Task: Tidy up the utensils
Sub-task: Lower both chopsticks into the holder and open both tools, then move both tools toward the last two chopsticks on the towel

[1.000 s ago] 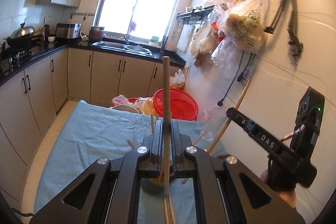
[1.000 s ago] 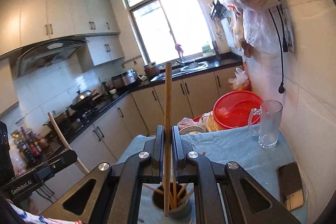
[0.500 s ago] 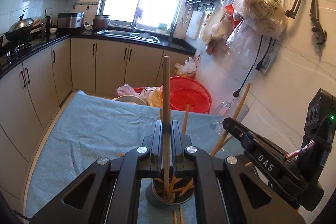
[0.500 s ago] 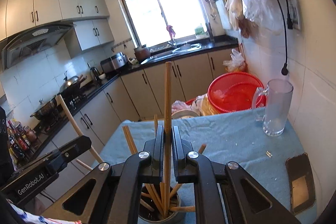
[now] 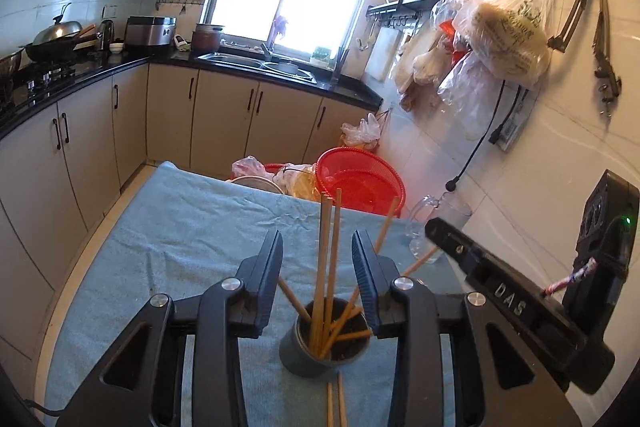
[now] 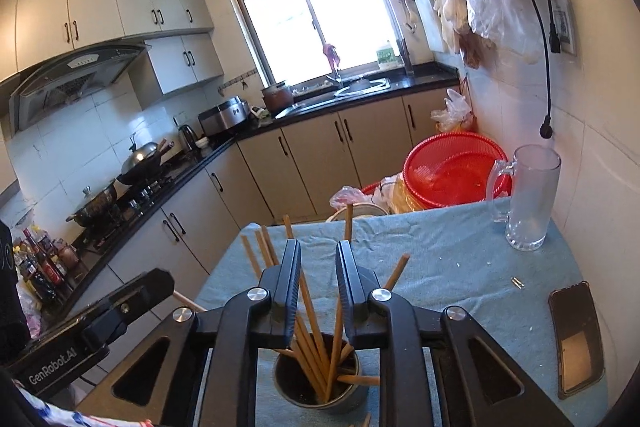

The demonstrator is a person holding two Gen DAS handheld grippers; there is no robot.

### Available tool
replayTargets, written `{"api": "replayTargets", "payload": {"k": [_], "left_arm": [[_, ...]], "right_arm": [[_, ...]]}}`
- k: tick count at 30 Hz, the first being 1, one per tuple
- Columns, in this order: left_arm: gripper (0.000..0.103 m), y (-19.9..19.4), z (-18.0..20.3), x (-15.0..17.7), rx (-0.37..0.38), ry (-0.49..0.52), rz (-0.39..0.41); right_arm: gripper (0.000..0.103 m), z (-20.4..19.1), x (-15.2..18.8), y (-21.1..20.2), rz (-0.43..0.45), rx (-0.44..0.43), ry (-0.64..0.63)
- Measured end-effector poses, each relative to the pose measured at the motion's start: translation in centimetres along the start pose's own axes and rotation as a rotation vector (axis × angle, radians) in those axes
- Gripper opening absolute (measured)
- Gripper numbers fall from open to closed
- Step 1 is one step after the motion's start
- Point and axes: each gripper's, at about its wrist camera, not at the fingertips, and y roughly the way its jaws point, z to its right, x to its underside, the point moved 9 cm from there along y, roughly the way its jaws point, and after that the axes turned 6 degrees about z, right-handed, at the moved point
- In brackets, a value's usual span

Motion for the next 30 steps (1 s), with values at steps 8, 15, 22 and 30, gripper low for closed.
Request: {"api": "replayTargets", "payload": {"k": [8, 15, 22, 30], "left_arm": [[0.053, -7.9, -0.9, 1.0, -0.074, 0.021, 0.073], [0.067, -11.9, -4.8, 6.3, -0.261, 0.035, 0.068], [0.067, -13.2, -9.1, 10.3, -0.361, -0.024, 0.01], [0.067, -12.8, -8.6, 12.0, -0.341, -0.008, -0.029]], "right_arm": [[0.039, -2.1, -1.8, -7.0, 0.088, -0.038, -0.001], [0.049, -2.0, 4.2, -12.2, 0.074, -0.012, 0.0], [0.049, 2.2, 17.3, -11.3, -0.166, 0.111, 0.045], [0.038, 2.7, 23.6, -9.2, -0.372, 0.061, 0.08]]}}
